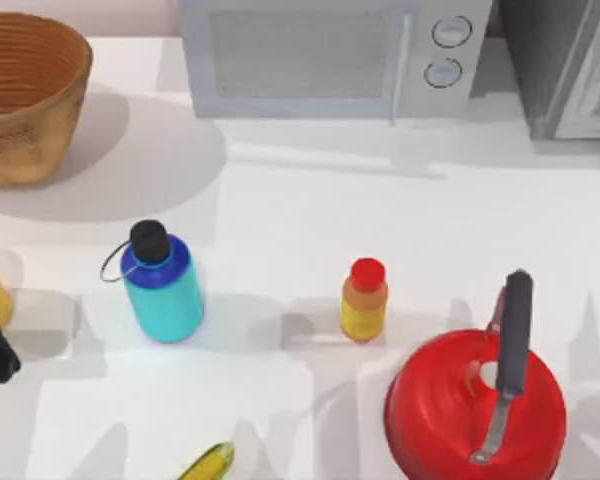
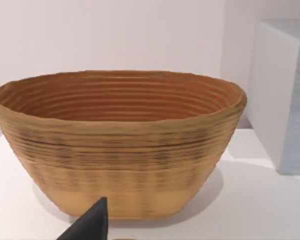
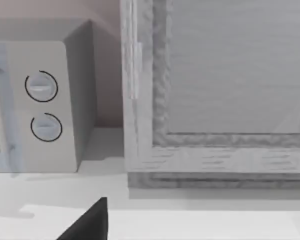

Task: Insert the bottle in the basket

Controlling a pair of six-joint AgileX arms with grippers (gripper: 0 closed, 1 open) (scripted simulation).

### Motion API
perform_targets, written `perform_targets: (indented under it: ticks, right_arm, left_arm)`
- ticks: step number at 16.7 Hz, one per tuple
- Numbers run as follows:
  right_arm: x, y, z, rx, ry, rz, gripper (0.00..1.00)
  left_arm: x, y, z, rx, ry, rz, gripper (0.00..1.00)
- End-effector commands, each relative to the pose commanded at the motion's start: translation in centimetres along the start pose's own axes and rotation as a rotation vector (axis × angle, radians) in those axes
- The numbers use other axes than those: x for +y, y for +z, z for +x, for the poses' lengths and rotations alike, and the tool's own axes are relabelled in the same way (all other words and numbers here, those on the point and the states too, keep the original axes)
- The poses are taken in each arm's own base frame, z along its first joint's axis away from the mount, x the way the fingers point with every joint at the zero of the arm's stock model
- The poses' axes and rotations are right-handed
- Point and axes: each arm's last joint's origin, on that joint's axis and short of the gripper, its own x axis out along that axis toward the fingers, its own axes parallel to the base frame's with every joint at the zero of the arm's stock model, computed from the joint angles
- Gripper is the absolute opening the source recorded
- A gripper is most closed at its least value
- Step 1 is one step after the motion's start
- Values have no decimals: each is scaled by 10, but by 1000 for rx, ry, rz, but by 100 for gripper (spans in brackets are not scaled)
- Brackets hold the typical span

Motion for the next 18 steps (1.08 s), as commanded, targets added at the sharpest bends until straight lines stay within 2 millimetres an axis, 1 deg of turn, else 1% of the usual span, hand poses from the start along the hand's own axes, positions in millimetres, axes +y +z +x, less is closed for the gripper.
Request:
perform_targets:
  ticks: [3, 6, 8, 11, 14, 18]
  right_arm:
    - [0, 0, 0, 0, 0, 0, 100]
    - [0, 0, 0, 0, 0, 0, 100]
    - [0, 0, 0, 0, 0, 0, 100]
    - [0, 0, 0, 0, 0, 0, 100]
    - [0, 0, 0, 0, 0, 0, 100]
    - [0, 0, 0, 0, 0, 0, 100]
  left_arm:
    - [0, 0, 1, -1, -6, 2, 100]
    - [-1, 3, 6, -3, -63, 20, 100]
    - [-2, 5, 13, 4, -122, 38, 100]
    - [-4, 3, 30, 36, -231, 66, 100]
    - [-5, -7, 49, 91, -354, 84, 100]
    - [-6, -34, 72, 167, -522, 86, 100]
